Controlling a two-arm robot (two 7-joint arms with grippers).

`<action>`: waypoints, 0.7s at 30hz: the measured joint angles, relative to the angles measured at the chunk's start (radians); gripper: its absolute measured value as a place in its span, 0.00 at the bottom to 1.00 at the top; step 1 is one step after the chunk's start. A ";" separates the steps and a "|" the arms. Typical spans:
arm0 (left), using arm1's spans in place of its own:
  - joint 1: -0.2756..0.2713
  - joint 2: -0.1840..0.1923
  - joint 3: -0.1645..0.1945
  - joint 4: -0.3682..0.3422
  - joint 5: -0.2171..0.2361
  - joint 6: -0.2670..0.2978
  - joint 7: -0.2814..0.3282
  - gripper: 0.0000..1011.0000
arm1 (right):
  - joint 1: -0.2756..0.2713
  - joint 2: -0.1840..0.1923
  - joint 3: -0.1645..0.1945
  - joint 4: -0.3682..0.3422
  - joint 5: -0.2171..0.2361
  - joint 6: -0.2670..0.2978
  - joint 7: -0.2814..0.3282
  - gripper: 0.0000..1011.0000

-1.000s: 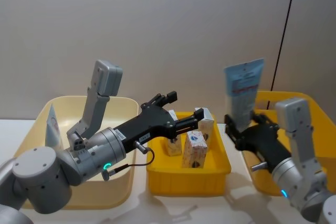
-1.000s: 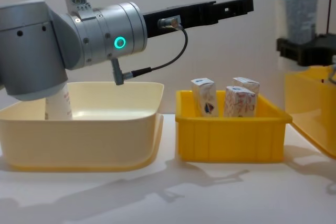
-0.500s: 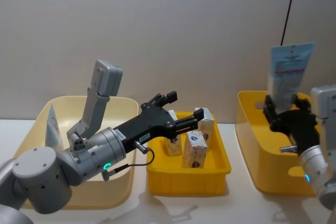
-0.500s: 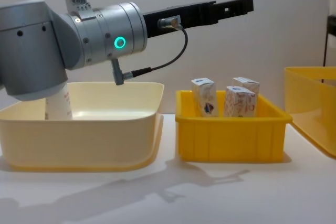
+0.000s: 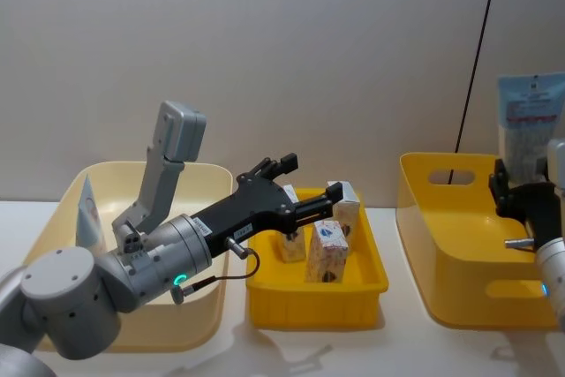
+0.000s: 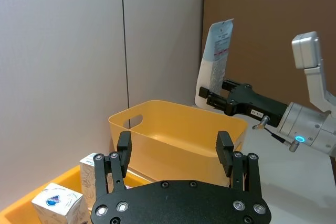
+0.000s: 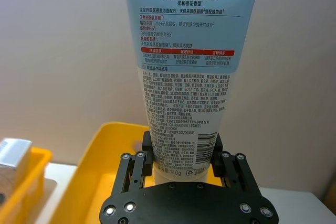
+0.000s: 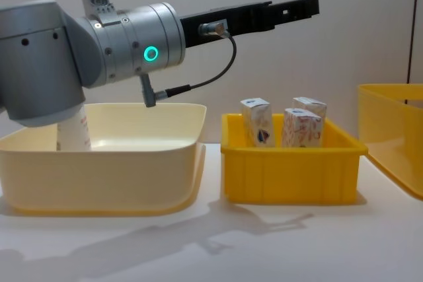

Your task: Bimanual collaborative sorting of washing and personal care products

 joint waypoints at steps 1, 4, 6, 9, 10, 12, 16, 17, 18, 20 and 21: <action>0.000 0.000 0.000 0.000 0.000 0.000 0.000 0.99 | 0.002 0.002 0.000 0.002 -0.002 0.007 0.000 0.60; 0.000 0.000 0.000 0.000 0.000 0.000 0.000 0.99 | 0.007 0.007 0.000 0.008 -0.009 0.034 0.005 0.60; 0.000 0.000 0.000 0.000 0.000 0.000 0.000 0.99 | 0.009 0.009 0.000 0.012 -0.011 0.047 0.010 0.60; 0.000 0.000 0.000 0.000 0.000 0.000 0.000 0.99 | 0.013 0.010 0.000 0.016 -0.011 0.070 0.023 0.60; 0.000 0.000 0.000 0.000 0.000 0.000 0.000 0.99 | 0.015 0.010 0.001 0.018 -0.011 0.083 0.030 0.60; 0.000 0.000 0.000 0.000 0.000 0.000 0.000 0.99 | 0.016 0.008 0.002 0.019 -0.009 0.092 0.035 0.60; 0.000 0.000 0.000 0.000 0.000 0.000 0.000 0.99 | 0.020 0.000 0.010 0.022 0.000 0.115 0.045 0.60; 0.000 0.000 0.000 0.000 0.000 0.000 0.000 0.99 | 0.020 -0.002 0.012 0.023 0.003 0.121 0.047 0.60; 0.000 0.000 0.000 0.000 0.000 0.000 0.000 0.99 | 0.022 -0.007 0.017 0.024 0.008 0.127 0.049 0.60; 0.000 0.000 0.000 0.000 0.000 0.000 0.000 0.99 | 0.023 -0.015 0.022 0.026 0.015 0.135 0.050 0.60; 0.000 0.000 0.000 0.000 0.000 0.000 0.000 0.99 | 0.023 -0.015 0.022 0.026 0.015 0.135 0.050 0.60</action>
